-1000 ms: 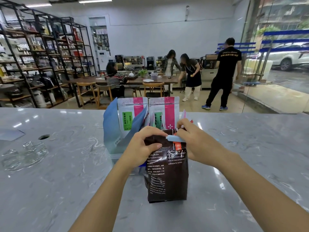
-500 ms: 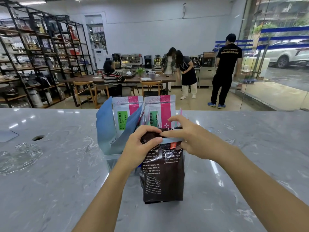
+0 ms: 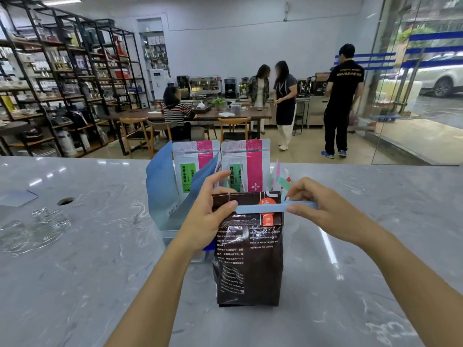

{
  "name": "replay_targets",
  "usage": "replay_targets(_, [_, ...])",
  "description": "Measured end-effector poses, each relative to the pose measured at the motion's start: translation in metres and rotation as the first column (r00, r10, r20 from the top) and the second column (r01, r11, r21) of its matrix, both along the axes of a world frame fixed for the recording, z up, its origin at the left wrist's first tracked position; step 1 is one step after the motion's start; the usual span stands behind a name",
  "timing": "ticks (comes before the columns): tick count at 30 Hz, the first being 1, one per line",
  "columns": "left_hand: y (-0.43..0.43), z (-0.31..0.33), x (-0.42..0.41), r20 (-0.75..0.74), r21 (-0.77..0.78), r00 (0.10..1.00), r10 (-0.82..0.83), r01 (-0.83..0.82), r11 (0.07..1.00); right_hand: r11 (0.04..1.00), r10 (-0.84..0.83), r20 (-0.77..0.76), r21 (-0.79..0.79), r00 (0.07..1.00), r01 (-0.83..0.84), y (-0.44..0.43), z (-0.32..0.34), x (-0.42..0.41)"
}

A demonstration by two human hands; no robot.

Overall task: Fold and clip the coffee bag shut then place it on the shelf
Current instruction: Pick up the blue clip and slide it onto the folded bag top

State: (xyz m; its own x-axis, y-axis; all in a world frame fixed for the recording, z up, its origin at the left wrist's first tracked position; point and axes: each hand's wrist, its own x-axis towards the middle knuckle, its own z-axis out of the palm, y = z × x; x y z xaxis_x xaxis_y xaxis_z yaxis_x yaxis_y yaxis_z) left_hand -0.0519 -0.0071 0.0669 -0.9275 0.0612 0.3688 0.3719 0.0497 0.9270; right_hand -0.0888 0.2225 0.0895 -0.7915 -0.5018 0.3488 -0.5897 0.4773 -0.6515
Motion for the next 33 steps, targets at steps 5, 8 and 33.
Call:
replay_targets(5, [0.0,-0.011,0.001,0.1,0.196,0.988,0.121,-0.139,0.971,0.993,0.018,0.029,-0.121,0.999,-0.015,-0.006,-0.006,-0.007])
replay_targets(8, [0.003,-0.022,0.003,0.124,0.317,0.987,0.106,-0.14,0.938,0.978,0.032,0.038,-0.205,0.999,-0.023,-0.012,-0.01,-0.008])
replay_targets(33, [-0.001,-0.013,0.012,0.098,0.232,0.982,0.163,-0.182,0.956,0.962,0.252,0.189,-0.156,0.949,-0.224,-0.038,0.019,-0.01])
